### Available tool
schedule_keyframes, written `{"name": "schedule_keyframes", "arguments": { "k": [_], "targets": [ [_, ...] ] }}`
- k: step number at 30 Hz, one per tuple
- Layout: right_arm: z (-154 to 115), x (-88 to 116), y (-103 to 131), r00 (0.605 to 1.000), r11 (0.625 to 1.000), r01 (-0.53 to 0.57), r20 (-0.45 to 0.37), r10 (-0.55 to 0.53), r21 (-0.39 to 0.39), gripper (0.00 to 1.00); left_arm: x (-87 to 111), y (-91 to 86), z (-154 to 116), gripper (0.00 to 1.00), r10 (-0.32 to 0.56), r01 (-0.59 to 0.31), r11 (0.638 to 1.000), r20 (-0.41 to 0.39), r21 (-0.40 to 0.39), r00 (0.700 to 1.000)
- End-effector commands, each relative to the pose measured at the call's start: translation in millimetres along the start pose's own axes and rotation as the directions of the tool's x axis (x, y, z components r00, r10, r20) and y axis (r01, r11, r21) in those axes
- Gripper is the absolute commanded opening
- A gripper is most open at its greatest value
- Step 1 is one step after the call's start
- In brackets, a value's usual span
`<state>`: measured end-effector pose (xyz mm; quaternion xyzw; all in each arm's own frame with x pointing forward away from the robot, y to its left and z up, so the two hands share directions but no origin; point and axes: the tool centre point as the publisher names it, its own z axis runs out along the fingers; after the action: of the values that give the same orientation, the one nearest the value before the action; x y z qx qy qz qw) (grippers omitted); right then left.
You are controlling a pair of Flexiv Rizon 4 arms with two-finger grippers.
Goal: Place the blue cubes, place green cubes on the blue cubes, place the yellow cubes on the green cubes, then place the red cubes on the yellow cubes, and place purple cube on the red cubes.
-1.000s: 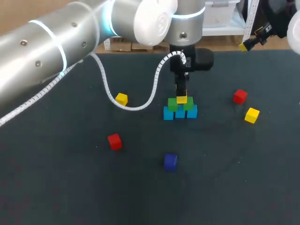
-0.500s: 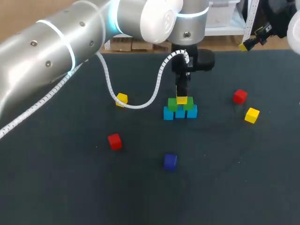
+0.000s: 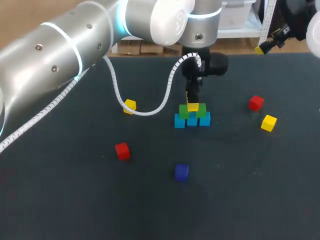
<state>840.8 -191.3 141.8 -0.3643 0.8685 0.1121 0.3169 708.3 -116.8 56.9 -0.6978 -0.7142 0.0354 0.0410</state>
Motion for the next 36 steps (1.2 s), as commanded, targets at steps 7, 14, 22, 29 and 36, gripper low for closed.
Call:
{"name": "schedule_keyframes", "arguments": {
  "k": [7,14,22,29,36],
  "targets": [
    [-1,1,1,1.000,1.000,0.000,0.001,0.000,0.000,1.00,-3.6,3.6,0,0.28,0.005,-0.005,1.000,-0.009,0.011,1.000],
    [-1,1,1,1.000,1.000,0.000,0.001,0.000,0.000,1.00,-4.8,3.7,0,0.76,0.009,-0.009,1.000,-0.011,0.008,1.000],
    [-1,1,1,1.000,1.000,0.000,0.001,0.000,0.000,1.00,-3.9,2.8,-1,1.00,0.012,-0.012,1.000,0.001,0.005,1.000],
    [-1,1,1,1.000,1.000,0.000,0.001,0.000,0.000,1.00,9.6,-0.3,-13,1.00,-0.028,0.028,0.999,-0.006,-0.017,1.000],
    [-1,1,1,1.000,1.000,0.000,0.001,0.000,0.000,1.00,30.7,-6.7,-20,1.00,-0.093,0.093,0.995,-0.013,-0.025,0.996]
  ]
}}
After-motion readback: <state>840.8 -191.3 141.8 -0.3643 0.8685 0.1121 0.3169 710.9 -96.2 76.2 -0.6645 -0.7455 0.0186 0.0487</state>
